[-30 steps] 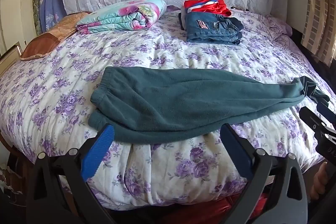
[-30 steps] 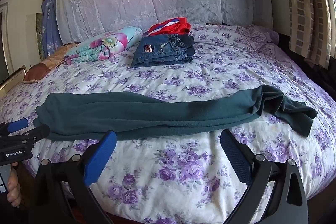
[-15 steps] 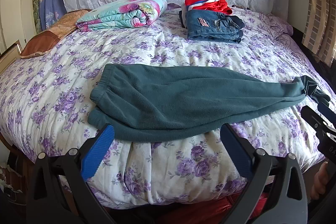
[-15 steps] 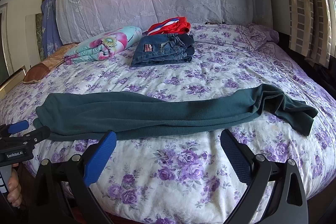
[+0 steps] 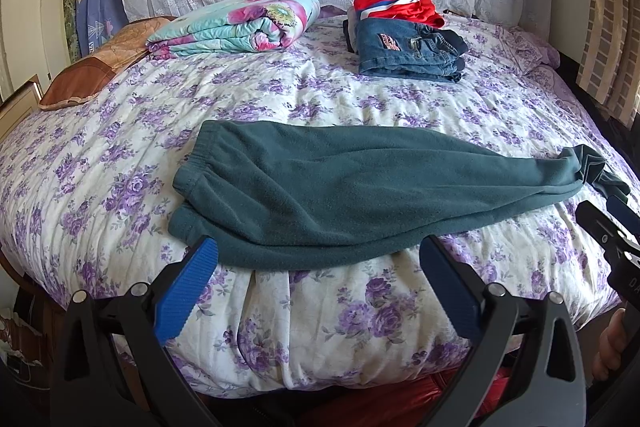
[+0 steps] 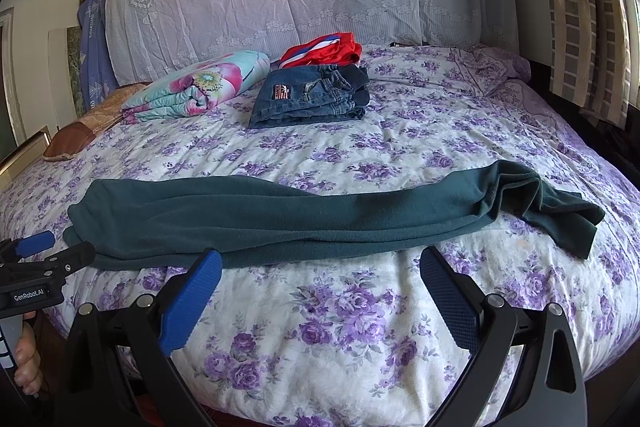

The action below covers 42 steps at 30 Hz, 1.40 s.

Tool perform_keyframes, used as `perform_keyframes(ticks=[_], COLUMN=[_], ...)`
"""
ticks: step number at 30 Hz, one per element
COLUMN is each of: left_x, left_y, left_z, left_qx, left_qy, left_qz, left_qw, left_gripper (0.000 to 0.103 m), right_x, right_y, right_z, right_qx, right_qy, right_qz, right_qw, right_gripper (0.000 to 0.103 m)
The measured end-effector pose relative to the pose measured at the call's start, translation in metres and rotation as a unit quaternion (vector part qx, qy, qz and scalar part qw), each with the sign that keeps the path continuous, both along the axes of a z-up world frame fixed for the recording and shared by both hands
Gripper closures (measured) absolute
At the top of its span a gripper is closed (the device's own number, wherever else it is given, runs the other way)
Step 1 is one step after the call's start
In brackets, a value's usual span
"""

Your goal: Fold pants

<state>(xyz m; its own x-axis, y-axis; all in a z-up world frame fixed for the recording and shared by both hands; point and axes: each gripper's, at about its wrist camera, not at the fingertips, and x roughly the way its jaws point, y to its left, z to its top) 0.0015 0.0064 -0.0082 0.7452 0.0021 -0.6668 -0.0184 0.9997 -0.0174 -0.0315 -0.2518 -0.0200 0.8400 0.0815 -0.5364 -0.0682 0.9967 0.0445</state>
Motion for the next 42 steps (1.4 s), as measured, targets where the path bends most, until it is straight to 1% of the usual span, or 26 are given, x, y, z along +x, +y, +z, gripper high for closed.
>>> perform_keyframes(ticks=[21, 42], left_x=[0.0001, 0.0014], left_y=[0.0065, 0.0048], left_z=[-0.0053, -0.0041], left_qx=[0.001, 0.001], left_qy=[0.003, 0.005], left_qz=[0.001, 0.001], left_qw=[1.0000, 1.0000], left_gripper=[0.005, 0.005], right_x=[0.0002, 0.0015], right_y=[0.0011, -0.0002], right_z=[-0.0024, -0.0017], right_qx=[0.001, 0.001], right_qy=[0.001, 0.004], right_qz=[0.001, 0.002], right_qw=[1.000, 1.000], right_gripper=[0.003, 0.003])
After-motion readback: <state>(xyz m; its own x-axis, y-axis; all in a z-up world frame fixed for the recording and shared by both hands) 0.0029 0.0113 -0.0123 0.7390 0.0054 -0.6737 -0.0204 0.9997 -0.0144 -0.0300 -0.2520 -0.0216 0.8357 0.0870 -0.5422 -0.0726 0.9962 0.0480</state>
